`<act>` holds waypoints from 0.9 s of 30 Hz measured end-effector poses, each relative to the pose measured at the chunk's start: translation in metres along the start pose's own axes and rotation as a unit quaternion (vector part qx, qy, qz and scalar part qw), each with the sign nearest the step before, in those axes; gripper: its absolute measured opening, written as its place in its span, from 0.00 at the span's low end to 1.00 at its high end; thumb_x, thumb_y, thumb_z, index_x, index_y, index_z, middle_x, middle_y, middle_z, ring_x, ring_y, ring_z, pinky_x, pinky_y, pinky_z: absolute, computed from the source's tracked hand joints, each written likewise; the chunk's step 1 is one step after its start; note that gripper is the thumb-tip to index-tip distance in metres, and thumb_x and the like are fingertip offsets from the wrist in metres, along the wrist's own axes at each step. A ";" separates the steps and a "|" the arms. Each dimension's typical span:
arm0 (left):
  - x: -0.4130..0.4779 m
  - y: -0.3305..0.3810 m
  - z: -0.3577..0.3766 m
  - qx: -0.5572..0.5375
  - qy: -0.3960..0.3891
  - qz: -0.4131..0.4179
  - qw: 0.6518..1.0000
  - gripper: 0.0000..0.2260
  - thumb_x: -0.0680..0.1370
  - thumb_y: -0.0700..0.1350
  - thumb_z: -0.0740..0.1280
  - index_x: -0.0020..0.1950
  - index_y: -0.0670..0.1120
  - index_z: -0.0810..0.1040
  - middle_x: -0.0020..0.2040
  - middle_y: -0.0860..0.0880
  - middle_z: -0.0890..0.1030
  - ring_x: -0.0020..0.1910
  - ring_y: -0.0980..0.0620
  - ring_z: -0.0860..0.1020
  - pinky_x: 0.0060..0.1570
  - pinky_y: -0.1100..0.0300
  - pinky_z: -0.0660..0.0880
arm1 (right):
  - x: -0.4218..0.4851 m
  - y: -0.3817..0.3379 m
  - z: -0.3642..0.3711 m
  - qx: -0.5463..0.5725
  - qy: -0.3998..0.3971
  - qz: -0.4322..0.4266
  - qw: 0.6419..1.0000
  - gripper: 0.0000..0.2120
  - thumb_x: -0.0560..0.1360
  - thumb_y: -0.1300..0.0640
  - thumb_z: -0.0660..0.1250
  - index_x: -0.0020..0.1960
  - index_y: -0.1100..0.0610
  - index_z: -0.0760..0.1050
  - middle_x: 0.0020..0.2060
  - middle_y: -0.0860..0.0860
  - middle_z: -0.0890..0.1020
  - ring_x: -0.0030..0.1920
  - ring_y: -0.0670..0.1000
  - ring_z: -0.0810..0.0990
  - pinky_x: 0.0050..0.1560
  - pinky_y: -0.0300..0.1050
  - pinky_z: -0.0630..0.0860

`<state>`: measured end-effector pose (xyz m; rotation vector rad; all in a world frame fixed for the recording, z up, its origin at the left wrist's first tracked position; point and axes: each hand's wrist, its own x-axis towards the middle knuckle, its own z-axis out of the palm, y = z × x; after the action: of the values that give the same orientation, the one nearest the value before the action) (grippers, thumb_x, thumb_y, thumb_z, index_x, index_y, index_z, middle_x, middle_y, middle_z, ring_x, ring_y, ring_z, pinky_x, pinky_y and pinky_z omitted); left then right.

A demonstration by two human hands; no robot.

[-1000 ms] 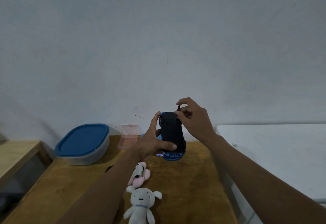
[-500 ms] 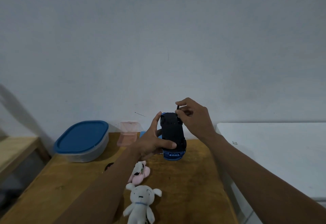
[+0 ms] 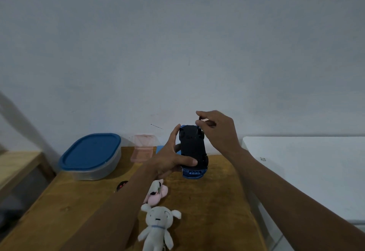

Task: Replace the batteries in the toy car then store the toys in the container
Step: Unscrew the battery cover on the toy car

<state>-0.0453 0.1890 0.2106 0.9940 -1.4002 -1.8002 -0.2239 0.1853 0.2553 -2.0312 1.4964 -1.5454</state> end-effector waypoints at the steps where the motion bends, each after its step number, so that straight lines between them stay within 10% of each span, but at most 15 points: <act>1: 0.000 0.000 0.000 0.000 0.000 0.000 1.000 0.53 0.67 0.28 0.75 0.74 0.69 0.53 0.70 0.45 0.68 0.63 0.38 0.76 0.55 0.38 0.78 | 0.000 0.000 0.000 -0.006 0.005 -0.003 1.000 0.13 0.74 0.59 0.71 0.59 0.55 0.81 0.48 0.51 0.83 0.43 0.44 0.80 0.46 0.27 0.75; 27: 0.000 0.001 0.003 -0.003 0.001 0.000 1.000 0.52 0.68 0.26 0.74 0.75 0.69 0.54 0.69 0.44 0.67 0.64 0.37 0.75 0.58 0.35 0.75 | -0.001 -0.002 0.006 -0.023 0.010 -0.012 1.000 0.14 0.74 0.61 0.70 0.59 0.55 0.80 0.45 0.50 0.83 0.42 0.46 0.81 0.47 0.38 0.79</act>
<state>-0.0480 0.1907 0.2125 0.9924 -1.3925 -1.8026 -0.2176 0.1843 0.2537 -2.0730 1.5334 -1.5584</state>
